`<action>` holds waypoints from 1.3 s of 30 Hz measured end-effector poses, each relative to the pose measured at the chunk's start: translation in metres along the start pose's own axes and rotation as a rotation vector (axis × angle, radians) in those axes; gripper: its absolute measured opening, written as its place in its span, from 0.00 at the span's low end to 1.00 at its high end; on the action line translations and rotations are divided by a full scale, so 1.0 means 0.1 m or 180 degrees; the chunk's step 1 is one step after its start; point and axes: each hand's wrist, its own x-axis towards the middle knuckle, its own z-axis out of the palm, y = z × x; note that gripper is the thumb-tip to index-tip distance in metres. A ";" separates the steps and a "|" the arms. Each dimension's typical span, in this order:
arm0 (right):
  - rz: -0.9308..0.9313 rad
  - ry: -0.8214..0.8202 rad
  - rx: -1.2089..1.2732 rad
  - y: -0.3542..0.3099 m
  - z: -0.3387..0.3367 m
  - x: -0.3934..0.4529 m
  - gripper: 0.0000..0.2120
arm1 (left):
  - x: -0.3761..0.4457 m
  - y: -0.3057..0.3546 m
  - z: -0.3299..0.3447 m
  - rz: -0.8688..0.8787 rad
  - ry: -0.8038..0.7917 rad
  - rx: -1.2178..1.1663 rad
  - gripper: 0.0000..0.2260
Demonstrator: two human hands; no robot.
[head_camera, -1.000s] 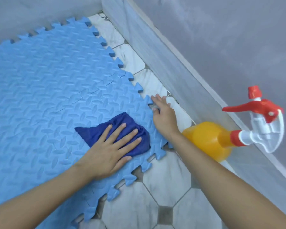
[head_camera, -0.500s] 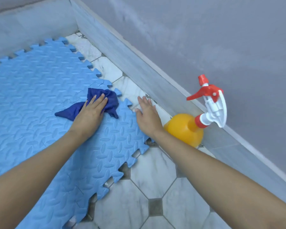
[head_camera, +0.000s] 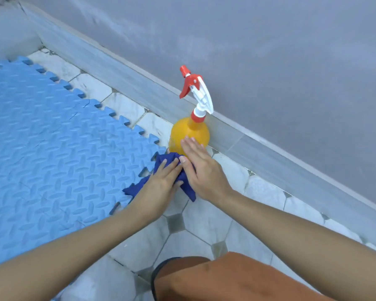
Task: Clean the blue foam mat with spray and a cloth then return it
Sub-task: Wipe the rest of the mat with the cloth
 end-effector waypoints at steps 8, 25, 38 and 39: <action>0.0762 0.0784 -0.0530 0.66 -0.78 -0.20 0.27 | 0.15 0.51 -0.02 -0.0170 0.0416 0.0502 0.28; -0.1267 0.0717 -0.0933 -1.06 -1.57 1.46 0.38 | 0.63 0.32 -3.01 -0.0440 0.2102 0.2288 0.36; -0.1844 -0.0801 -0.1407 -2.19 0.64 2.66 0.39 | -1.27 -1.59 -2.98 -0.2732 0.2269 0.2024 0.42; -0.1777 -0.0945 -0.1474 -2.19 0.81 2.71 0.39 | -1.47 -1.73 -2.94 -0.2927 0.2175 0.2012 0.43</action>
